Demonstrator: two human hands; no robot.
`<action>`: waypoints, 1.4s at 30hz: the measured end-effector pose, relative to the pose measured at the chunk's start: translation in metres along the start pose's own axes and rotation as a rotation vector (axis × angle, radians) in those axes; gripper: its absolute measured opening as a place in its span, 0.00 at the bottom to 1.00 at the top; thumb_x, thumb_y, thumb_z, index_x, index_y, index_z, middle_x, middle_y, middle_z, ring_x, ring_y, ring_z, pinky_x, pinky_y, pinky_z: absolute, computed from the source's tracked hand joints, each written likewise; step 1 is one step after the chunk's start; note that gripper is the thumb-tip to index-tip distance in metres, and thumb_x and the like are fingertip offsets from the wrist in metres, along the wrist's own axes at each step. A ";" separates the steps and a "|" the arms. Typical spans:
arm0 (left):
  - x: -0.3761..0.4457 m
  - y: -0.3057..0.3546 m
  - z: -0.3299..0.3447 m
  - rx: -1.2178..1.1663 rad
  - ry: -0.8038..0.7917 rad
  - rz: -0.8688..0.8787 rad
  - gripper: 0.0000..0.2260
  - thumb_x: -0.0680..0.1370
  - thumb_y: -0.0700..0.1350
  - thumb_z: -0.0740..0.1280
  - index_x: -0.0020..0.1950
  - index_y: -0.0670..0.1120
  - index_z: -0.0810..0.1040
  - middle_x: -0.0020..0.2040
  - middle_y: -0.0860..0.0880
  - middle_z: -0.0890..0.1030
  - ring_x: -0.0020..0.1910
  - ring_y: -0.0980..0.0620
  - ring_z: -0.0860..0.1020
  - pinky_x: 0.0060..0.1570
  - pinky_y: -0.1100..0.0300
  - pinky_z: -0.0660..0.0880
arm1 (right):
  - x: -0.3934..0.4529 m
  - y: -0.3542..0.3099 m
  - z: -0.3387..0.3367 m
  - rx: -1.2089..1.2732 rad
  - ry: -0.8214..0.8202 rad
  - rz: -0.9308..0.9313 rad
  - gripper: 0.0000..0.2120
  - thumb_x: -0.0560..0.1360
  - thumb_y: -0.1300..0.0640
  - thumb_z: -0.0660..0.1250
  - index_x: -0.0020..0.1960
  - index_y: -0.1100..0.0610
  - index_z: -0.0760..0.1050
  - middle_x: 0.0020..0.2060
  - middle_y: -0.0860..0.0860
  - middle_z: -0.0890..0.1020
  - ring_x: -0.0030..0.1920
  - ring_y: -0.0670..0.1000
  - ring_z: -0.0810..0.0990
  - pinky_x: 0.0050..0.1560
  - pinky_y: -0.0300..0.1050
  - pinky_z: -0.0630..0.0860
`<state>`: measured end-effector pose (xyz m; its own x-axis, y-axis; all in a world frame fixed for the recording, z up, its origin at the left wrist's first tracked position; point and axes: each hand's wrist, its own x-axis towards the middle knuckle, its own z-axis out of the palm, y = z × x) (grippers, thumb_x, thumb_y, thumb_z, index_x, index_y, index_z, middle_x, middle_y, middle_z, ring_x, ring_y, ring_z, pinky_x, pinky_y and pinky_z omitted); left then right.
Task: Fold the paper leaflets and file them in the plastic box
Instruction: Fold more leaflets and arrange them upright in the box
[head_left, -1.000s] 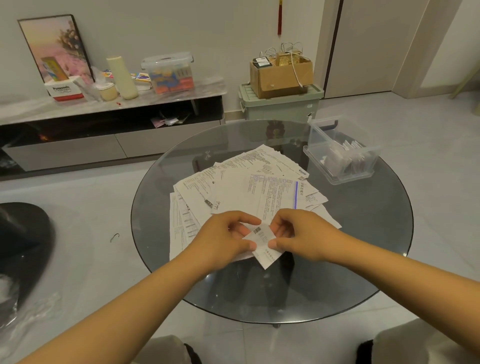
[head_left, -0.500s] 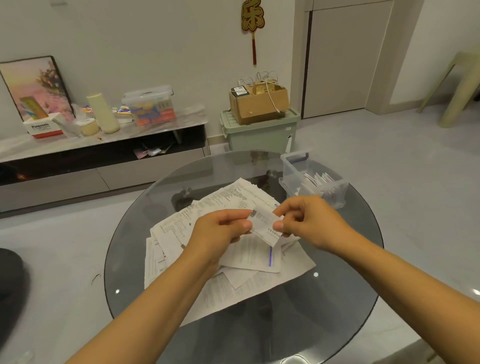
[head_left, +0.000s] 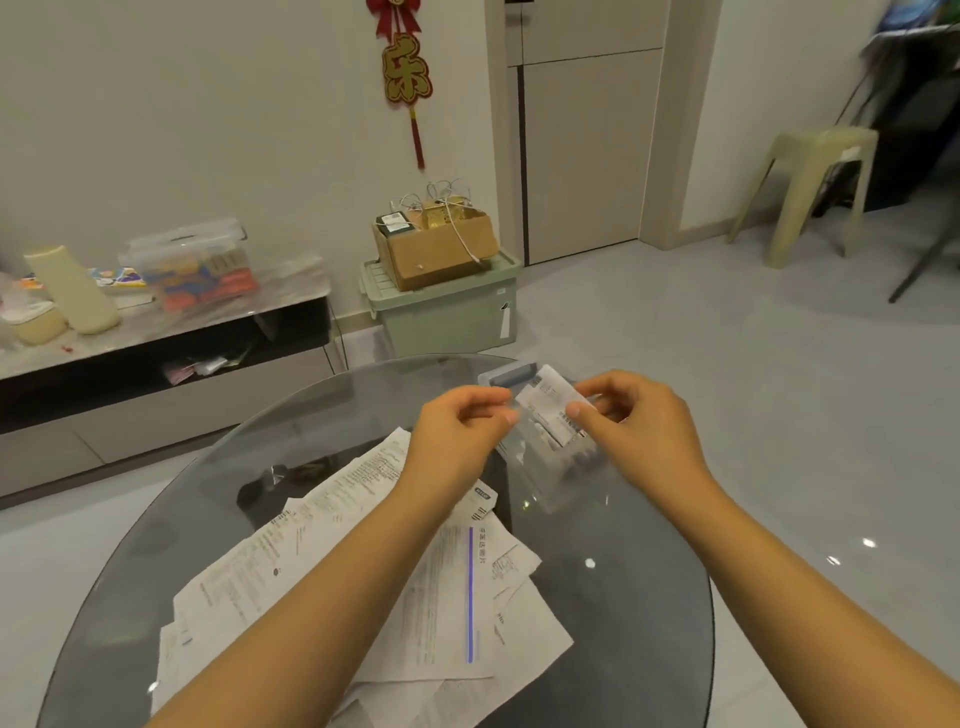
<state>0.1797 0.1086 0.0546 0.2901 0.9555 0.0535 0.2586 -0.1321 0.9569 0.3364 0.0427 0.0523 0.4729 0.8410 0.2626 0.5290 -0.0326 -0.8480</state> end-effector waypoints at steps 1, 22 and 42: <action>0.003 0.000 0.003 0.053 0.008 0.035 0.08 0.76 0.41 0.69 0.54 0.49 0.81 0.45 0.53 0.82 0.44 0.60 0.79 0.42 0.72 0.75 | 0.002 0.001 -0.002 -0.019 0.033 -0.009 0.04 0.72 0.57 0.70 0.45 0.50 0.79 0.34 0.46 0.80 0.33 0.44 0.77 0.31 0.29 0.71; 0.057 -0.023 0.049 0.975 -0.408 0.656 0.33 0.70 0.56 0.38 0.59 0.52 0.78 0.55 0.52 0.73 0.56 0.55 0.66 0.58 0.58 0.55 | 0.030 0.026 0.014 -0.518 0.140 -0.021 0.10 0.77 0.60 0.63 0.56 0.57 0.78 0.48 0.54 0.79 0.44 0.53 0.77 0.41 0.43 0.72; 0.058 -0.020 0.046 0.982 -0.536 0.591 0.28 0.74 0.52 0.43 0.68 0.57 0.71 0.67 0.52 0.70 0.64 0.54 0.65 0.65 0.54 0.54 | 0.035 0.021 0.006 -0.570 -0.122 0.134 0.11 0.76 0.62 0.59 0.44 0.65 0.78 0.51 0.57 0.70 0.42 0.59 0.77 0.42 0.46 0.73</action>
<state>0.2334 0.1551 0.0257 0.8708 0.4883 0.0576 0.4691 -0.8602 0.2002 0.3599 0.0751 0.0413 0.4954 0.8643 0.0870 0.7810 -0.3993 -0.4802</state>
